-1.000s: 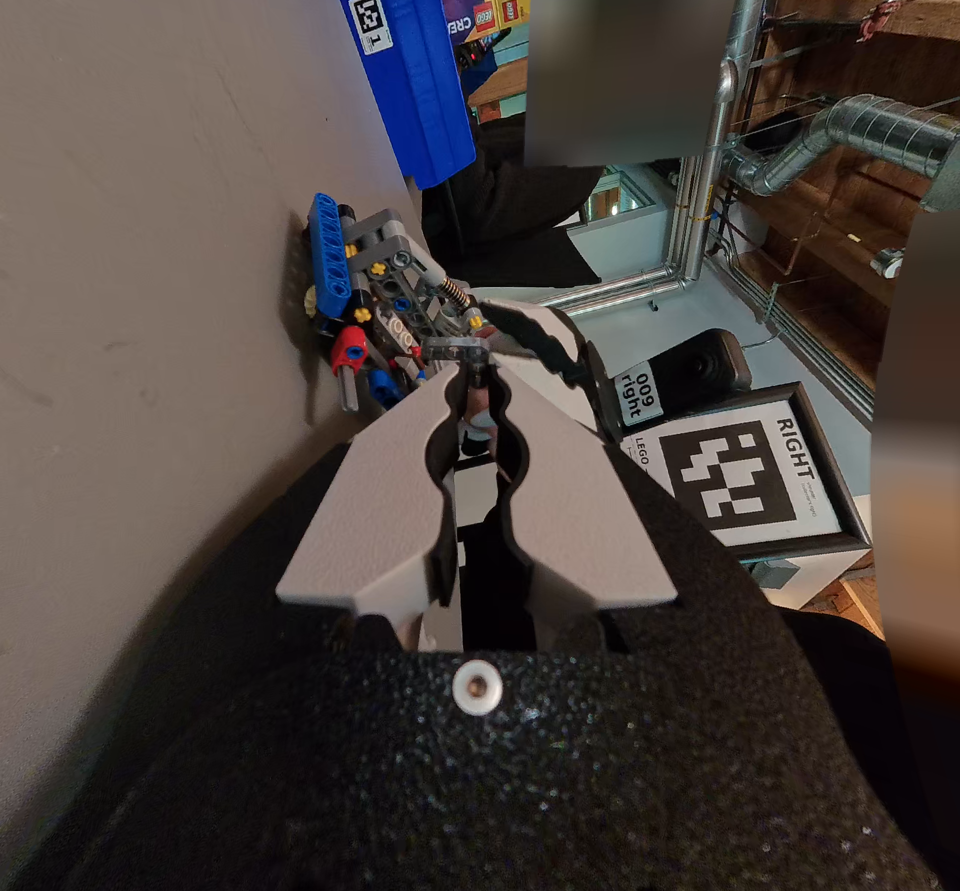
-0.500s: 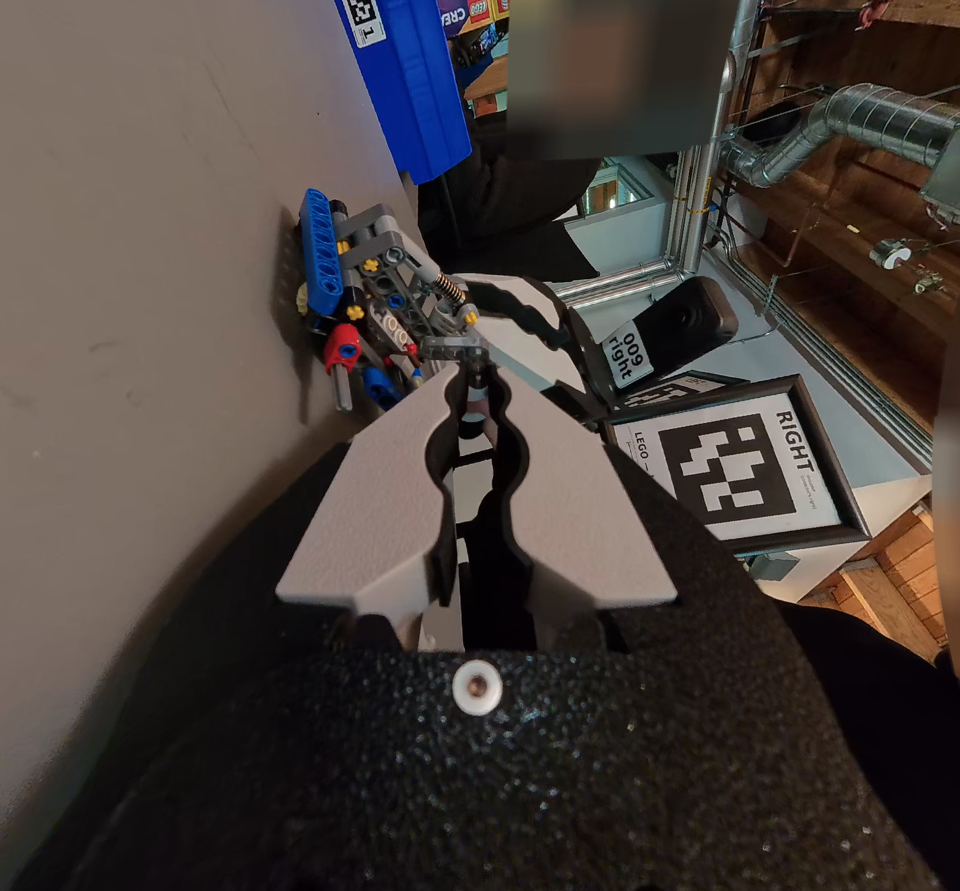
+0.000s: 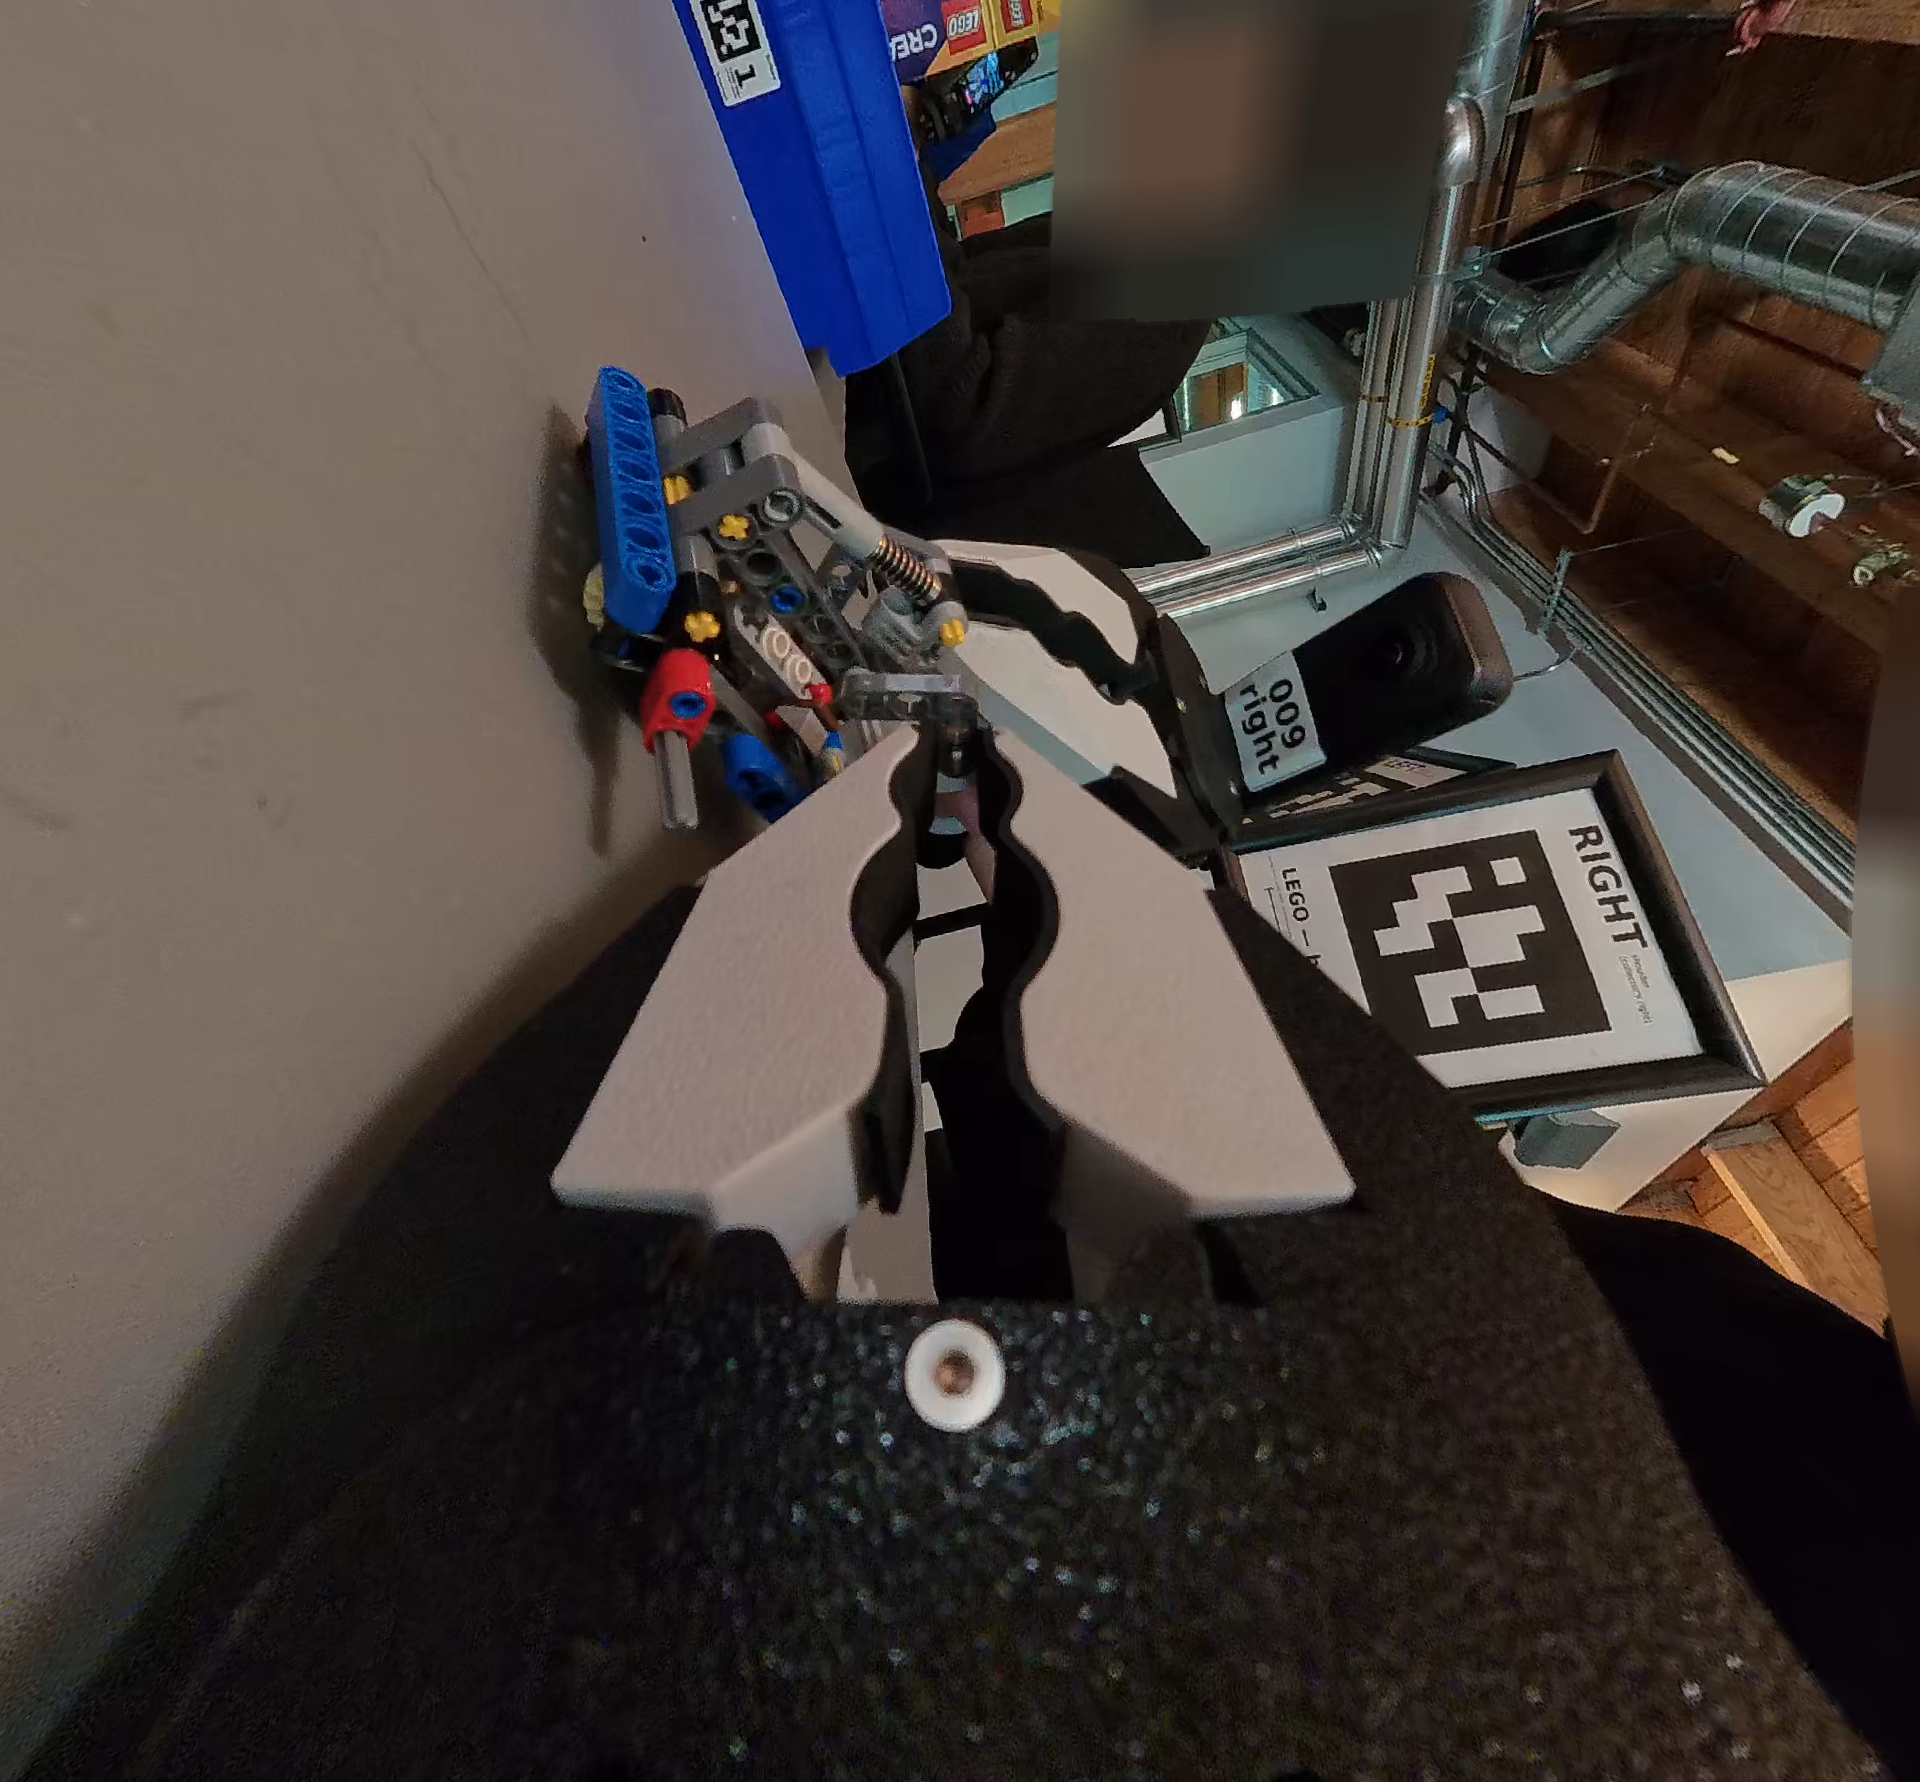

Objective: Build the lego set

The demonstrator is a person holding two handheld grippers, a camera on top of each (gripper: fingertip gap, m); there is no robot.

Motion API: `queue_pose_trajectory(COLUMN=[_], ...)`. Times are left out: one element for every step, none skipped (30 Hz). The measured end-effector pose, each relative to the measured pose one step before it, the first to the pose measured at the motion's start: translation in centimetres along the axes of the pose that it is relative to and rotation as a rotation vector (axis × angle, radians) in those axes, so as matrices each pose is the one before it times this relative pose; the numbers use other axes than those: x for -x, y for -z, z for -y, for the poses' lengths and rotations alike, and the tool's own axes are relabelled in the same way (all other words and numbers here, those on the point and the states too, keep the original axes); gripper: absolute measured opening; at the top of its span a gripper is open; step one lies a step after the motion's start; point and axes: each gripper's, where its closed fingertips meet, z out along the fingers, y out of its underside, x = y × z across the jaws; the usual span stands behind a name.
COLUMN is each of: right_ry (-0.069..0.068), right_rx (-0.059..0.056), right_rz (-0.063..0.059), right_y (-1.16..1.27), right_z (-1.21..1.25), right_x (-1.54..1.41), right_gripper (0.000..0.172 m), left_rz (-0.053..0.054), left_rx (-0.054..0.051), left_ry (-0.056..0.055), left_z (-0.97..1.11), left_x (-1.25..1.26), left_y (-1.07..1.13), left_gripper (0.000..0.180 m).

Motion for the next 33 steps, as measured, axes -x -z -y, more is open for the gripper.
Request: queue_pose_trajectory(right_ry=[0.0073, 0.0062, 0.0068, 0.0085, 0.0073, 0.0002, -0.0079, -0.0162, -0.0168, -0.0066, -0.0040, -0.0137, -0.0106, -0.0118, -0.0226, -0.0212, -0.0170, -0.0182, -0.0159, -0.0079, 0.0019, 0.0064, 0.0045, 0.0017, -0.0014, 0.0013, -0.0070, -0.0077, 0.0051, 0.0140, 0.0100, 0.0009, -0.0018], right_rx=[-0.0029, -0.0020, -0.0014, 0.0027, 0.0085, 0.0122, -0.0004, 0.0030, 0.0016, 0.0005, 0.0021, 0.0025, 0.0002, 0.0012, 0.0027, 0.0024, 0.0012, 0.0014, 0.0044, 0.0047, 0.0034, 0.0030, 0.0029, 0.0004, -0.0028, -0.0048, -0.0020, -0.0054, -0.0018, 0.0007, -0.0003, -0.0020, -0.0027], right_rz=[0.0021, -0.0002, -0.0044, -0.0046, -0.0053, -0.0127, -0.0040, 0.0039, -0.0091, -0.0180, -0.0027, 0.0013, -0.0114, -0.0148, -0.0063, -0.0039, -0.0059, -0.0039, 0.0029, -0.0006, -0.0119, -0.0116, -0.0082, -0.0062, -0.0064, -0.0080, 0.0012, -0.0071, -0.0054, -0.0021, -0.0027, 0.0008, 0.0052], right_y=[-0.024, -0.035, -0.043, -0.049, -0.086, -0.102, -0.051, -0.073, -0.060, -0.020, -0.034, -0.054, -0.059, -0.031, -0.034, -0.024, -0.010, -0.018, -0.031, -0.024, -0.027, -0.031, -0.019, -0.003, -0.051, -0.049, -0.027, -0.010, -0.024, -0.021, 0.005, 0.002, 0.006], right_z=[0.057, 0.043, 0.054, -0.015, -0.100, -0.143, 0.053, -0.001, 0.015, 0.012, -0.008, -0.007, 0.028, 0.003, -0.003, 0.010, -0.006, -0.003, -0.018, -0.011, 0.009, 0.006, 0.006, 0.016, 0.029, 0.003, -0.045, 0.015, 0.004, -0.002, 0.010, -0.013, -0.007], right_x=[0.106, 0.082, 0.082, 0.126, 0.157, 0.064, 0.171, 0.252, 0.066, -0.034, 0.193, 0.207, 0.014, -0.083, -0.027, -0.033, -0.052, 0.015, 0.138, 0.142, 0.017, -0.011, -0.003, -0.001, 0.011, 0.005, 0.125, -0.015, 0.005, 0.032, 0.000, -0.011, 0.017], right_gripper=[0.007, 0.007, 0.006, 0.005, 0.005, 0.005, 0.004, 0.004, 0.004, 0.004, 0.004, 0.004, 0.004, 0.004, 0.004, 0.004, 0.004, 0.004, 0.004, 0.004, 0.004, 0.004, 0.004, 0.004, 0.004, 0.003, 0.001, 0.001, 0.001, 0.001, 0.001, 0.001, 0.001], left_rz=[0.0004, -0.0014, -0.0022, -0.0004, 0.0010, 0.0069, 0.0076, 0.0093, 0.0083, 0.0072, 0.0053, 0.0085, 0.0023, -0.0036, 0.0027, -0.0008, -0.0065, -0.0024, 0.0055, 0.0042, 0.0031, -0.0001, -0.0028, -0.0005, 0.0051, 0.0059, 0.0041, -0.0009, -0.0015, 0.0027, 0.0019, 0.0000, -0.0032], left_rx=[-0.0002, -0.0012, -0.0046, -0.0081, -0.0112, -0.0105, -0.0089, -0.0057, -0.0052, -0.0081, -0.0123, -0.0148, -0.0140, -0.0167, -0.0097, -0.0084, -0.0043, 0.0059, -0.0028, -0.0074, -0.0019, -0.0052, -0.0010, -0.0004, -0.0030, -0.0006, 0.0009, -0.0016, -0.0042, -0.0038, 0.0004, 0.0004, 0.0010], left_ry=[0.0003, 0.0021, 0.0026, 0.0005, -0.0039, -0.0090, -0.0097, -0.0067, -0.0034, -0.0002, 0.0000, -0.0025, -0.0076, -0.0105, -0.0082, -0.0072, -0.0012, 0.0071, 0.0016, -0.0103, -0.0070, 0.0018, 0.0059, 0.0046, -0.0018, -0.0045, 0.0007, 0.0087, 0.0106, 0.0014, -0.0036, -0.0003, 0.0048], left_z=[0.001, 0.019, 0.080, 0.141, 0.173, 0.141, 0.109, 0.035, 0.019, 0.072, 0.150, 0.191, 0.166, 0.193, 0.066, 0.043, -0.022, -0.161, -0.053, 0.055, 0.010, 0.042, 0.002, 0.012, 0.033, -0.007, -0.021, 0.046, 0.065, 0.048, -0.005, -0.010, 0.013], left_x=[0.013, -0.003, -0.015, -0.005, -0.013, 0.037, 0.042, 0.090, 0.082, 0.090, 0.057, 0.100, -0.018, -0.128, -0.024, -0.050, -0.121, -0.012, 0.077, -0.013, -0.009, 0.006, -0.010, 0.015, 0.069, 0.056, 0.050, 0.029, 0.044, 0.047, 0.011, 0.001, -0.006], left_y=[0.008, 0.012, 0.037, 0.082, 0.101, 0.087, 0.040, -0.014, -0.019, -0.001, 0.029, 0.073, 0.043, 0.050, 0.031, 0.011, -0.022, -0.058, -0.033, -0.005, -0.005, 0.010, 0.002, 0.013, 0.013, -0.018, -0.033, 0.008, 0.012, 0.025, -0.005, -0.017, -0.003], left_gripper=[0.004, 0.004, 0.004, 0.004, 0.004, 0.004, 0.005, 0.006, 0.006, 0.007, 0.008, 0.009, 0.005, 0.005, 0.005, 0.005, 0.005, 0.005, 0.004, 0.005, 0.005, 0.005, 0.005, 0.005, 0.005, 0.005, 0.005, 0.005, 0.005, 0.005, 0.005, 0.005, 0.005])
